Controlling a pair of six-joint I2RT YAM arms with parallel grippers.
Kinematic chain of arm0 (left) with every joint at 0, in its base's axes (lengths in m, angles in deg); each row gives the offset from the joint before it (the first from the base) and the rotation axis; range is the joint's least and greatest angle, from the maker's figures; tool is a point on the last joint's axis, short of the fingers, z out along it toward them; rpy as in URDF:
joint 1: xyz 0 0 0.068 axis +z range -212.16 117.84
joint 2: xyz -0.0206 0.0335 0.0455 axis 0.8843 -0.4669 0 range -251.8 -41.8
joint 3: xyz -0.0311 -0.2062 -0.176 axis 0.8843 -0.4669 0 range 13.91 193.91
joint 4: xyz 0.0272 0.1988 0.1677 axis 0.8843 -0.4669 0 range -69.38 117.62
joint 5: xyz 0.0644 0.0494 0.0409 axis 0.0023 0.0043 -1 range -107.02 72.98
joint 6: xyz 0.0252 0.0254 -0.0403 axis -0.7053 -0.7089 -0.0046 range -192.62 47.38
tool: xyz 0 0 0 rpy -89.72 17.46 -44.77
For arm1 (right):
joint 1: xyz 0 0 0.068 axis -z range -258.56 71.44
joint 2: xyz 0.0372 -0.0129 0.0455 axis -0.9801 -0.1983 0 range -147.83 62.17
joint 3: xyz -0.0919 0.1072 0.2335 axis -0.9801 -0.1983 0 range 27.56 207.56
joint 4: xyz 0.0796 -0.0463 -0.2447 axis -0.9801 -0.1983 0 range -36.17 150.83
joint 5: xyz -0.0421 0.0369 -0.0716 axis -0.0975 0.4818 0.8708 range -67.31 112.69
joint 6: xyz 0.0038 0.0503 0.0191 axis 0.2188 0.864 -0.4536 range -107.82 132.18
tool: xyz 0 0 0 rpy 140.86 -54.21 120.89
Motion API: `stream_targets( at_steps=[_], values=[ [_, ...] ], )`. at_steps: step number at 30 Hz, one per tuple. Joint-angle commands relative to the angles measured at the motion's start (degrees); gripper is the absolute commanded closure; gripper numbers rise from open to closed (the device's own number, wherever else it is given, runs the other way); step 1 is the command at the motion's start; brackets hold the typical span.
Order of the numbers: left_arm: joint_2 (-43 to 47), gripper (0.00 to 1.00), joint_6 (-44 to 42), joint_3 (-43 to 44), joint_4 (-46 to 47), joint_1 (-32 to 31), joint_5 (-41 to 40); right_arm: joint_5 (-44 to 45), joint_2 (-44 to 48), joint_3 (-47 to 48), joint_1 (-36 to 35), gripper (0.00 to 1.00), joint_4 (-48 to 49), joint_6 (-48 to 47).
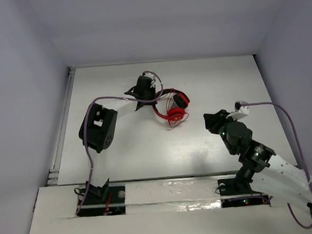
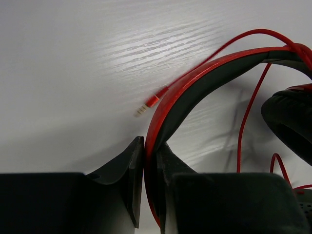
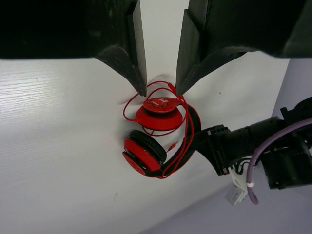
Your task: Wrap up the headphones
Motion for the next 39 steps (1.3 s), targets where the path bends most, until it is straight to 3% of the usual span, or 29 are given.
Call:
stream_targets(
  at_steps=[1,5,7,8,12,13,14,23,29,39],
  values=[
    [1.4,0.96,2.0,0.7,4.0,-0.4,-1.9,1.4,0.5,2.6,-0.2,0.63,1.9,-0.9],
    [2.4,0.69,1.3,-1.4,3.3,-0.9,-5.1,0.9,-0.1,2.4,-0.2,0.52,2.4,-0.8],
    [3.3,0.63,1.5,-2.8,3.2,-0.9,-6.1,0.6,-0.6,2.8,-0.2,0.51,2.5,-0.8],
    [3.7,0.51,1.5,-3.2,3.2,-0.9,-6.3,0.6,-0.7,2.9,-0.2,0.50,2.4,-0.8],
    [7.2,0.32,2.3,-5.3,2.6,-1.5,-8.2,0.6,-0.1,3.9,-0.2,0.42,2.6,-1.8],
    [10.0,0.24,2.3,-7.1,2.9,-1.5,-9.5,0.6,-0.1,4.3,-0.2,0.41,2.6,-2.0],
    [11.5,0.01,2.5,-8.6,3.3,-2.1,-10.1,0.9,-0.1,5.0,-0.2,0.38,2.6,-2.5],
    [35.2,0.01,5.9,-16.0,0.1,-2.6,-20.4,3.5,0.5,10.5,-0.2,0.23,1.8,-6.4],
    [52.0,0.01,6.2,-18.4,-4.1,-2.6,-19.2,6.1,4.5,16.0,-0.2,0.00,-1.8,-7.4],
    [69.1,0.01,3.6,-21.2,-11.2,-3.1,-20.8,6.4,6.0,19.3,-0.2,0.00,-9.3,-7.2]
  ],
)
